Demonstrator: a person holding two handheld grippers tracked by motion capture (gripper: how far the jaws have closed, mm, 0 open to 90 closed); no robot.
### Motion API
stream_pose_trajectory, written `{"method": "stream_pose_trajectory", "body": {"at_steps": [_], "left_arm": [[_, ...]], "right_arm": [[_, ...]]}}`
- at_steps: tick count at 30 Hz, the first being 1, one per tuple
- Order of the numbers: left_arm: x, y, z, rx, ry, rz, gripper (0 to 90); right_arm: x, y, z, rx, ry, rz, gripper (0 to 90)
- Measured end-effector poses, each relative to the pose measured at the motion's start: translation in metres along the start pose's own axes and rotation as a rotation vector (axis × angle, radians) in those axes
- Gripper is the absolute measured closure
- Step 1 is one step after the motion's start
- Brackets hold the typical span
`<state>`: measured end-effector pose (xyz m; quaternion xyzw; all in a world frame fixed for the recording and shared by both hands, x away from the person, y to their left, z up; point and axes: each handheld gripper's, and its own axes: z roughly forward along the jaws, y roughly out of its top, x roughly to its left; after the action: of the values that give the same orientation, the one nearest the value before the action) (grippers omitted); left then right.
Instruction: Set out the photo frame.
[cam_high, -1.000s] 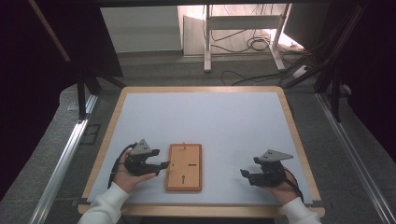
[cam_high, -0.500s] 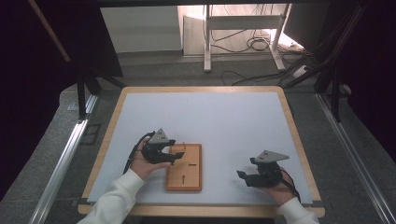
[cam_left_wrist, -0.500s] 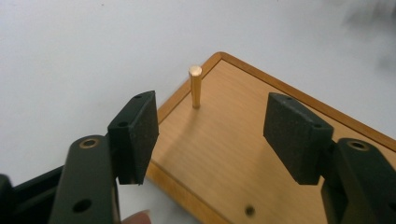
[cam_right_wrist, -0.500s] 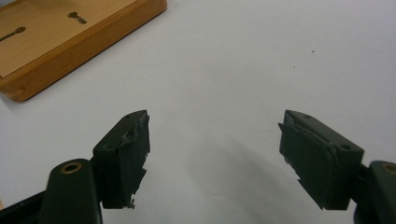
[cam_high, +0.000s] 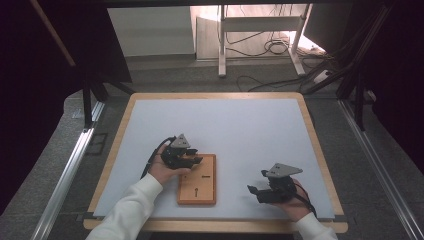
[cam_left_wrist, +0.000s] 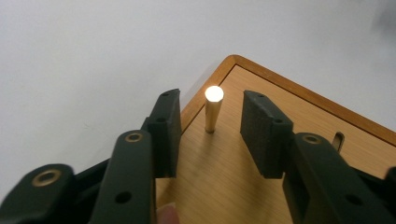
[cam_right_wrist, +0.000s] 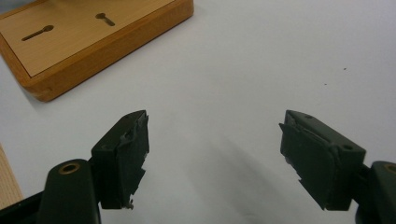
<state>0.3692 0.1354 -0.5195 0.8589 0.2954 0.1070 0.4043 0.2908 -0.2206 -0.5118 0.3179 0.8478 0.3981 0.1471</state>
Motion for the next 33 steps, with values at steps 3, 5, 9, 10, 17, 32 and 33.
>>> {"method": "stream_pose_trajectory", "body": {"at_steps": [3, 5, 9, 10, 17, 32, 33], "left_arm": [[0.001, 0.0, 0.001, -0.005, 0.004, -0.003, 63.4], [0.002, 0.0, 0.002, -0.011, 0.002, -0.007, 66.7], [0.002, -0.001, 0.003, -0.012, 0.008, -0.011, 73.2], [0.002, 0.0, 0.003, -0.016, 0.009, -0.013, 74.1], [0.002, 0.0, 0.006, -0.017, -0.011, -0.014, 80.5], [0.008, 0.003, 0.007, 0.006, -0.076, -0.053, 84.0], [0.009, 0.003, 0.007, 0.007, -0.078, -0.054, 84.0]], "right_arm": [[0.001, 0.0, 0.001, 0.005, 0.001, -0.002, 23.4], [0.001, 0.0, 0.001, 0.003, 0.005, 0.002, 23.4], [0.001, 0.001, 0.002, -0.001, 0.024, 0.009, 22.9], [0.001, 0.001, 0.002, -0.005, 0.024, 0.006, 22.8], [0.005, 0.002, 0.002, -0.007, 0.026, -0.007, 21.7], [0.02, 0.011, 0.006, -0.014, 0.036, -0.083, 16.0], [0.024, 0.013, 0.007, -0.015, 0.037, -0.098, 15.8]]}}
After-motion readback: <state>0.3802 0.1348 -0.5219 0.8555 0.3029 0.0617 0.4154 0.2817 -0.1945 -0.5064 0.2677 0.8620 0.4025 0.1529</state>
